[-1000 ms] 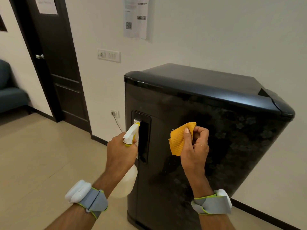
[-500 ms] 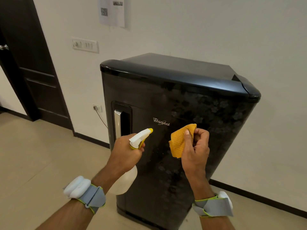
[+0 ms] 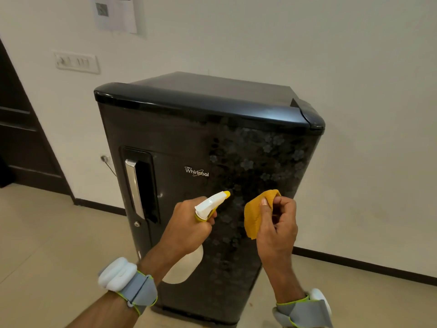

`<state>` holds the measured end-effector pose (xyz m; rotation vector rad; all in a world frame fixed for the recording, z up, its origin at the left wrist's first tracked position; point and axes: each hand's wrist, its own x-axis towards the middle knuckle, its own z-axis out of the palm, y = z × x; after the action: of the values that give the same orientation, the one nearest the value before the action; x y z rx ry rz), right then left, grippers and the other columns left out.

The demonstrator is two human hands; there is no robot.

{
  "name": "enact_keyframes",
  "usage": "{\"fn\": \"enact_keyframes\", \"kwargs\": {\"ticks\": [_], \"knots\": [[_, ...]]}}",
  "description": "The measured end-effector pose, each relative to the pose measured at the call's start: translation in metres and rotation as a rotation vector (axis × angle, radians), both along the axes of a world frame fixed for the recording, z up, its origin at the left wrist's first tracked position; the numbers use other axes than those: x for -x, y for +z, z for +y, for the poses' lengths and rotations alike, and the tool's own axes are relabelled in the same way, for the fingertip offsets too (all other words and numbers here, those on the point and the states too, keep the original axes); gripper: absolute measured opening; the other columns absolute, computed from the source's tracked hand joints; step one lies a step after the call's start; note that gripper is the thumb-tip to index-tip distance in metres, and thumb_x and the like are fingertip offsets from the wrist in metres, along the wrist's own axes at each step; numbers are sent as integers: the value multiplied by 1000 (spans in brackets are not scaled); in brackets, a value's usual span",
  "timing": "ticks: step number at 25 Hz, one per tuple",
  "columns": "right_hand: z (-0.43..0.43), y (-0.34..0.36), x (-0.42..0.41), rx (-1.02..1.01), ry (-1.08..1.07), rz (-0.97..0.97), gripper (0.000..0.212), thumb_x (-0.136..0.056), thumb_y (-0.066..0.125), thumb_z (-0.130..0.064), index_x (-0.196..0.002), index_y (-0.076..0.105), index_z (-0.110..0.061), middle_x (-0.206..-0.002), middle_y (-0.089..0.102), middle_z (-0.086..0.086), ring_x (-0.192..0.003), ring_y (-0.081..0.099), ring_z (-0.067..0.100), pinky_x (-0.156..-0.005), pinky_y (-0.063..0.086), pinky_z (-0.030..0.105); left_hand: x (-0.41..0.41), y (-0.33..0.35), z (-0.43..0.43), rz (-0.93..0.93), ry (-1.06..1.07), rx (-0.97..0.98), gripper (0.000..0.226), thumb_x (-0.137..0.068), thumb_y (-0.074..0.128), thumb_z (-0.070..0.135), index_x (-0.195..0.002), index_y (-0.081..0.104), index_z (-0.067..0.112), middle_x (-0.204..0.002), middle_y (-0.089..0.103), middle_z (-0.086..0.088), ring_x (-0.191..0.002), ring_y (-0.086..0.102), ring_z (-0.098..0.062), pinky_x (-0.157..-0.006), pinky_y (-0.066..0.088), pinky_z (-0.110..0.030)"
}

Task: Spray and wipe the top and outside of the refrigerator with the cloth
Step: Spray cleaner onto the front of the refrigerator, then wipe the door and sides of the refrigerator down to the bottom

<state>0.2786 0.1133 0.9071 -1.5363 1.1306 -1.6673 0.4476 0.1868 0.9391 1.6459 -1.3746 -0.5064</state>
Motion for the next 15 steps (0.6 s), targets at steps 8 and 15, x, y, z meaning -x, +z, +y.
{"fn": "enact_keyframes", "kwargs": {"ticks": [8,15], "knots": [[-15,-3,19,-8,-69,23,16,-94,59,-31,-105,53,-20,-94,61,-10,-84,60,3,-72,51,15,16,-15,-9,-38,-29,-81,27,-71,60,-6,-70,65,21,-64,66,-1,-61,64,-17,-51,49,-30],[-41,17,17,229,-115,84,20,-93,60,-30,-104,54,-14,-109,51,0,-96,55,11,-79,45,12,20,-12,-17,55,66,15,38,-64,62,-15,-84,70,16,-77,70,7,-77,66,-3,-55,50,-17]]}}
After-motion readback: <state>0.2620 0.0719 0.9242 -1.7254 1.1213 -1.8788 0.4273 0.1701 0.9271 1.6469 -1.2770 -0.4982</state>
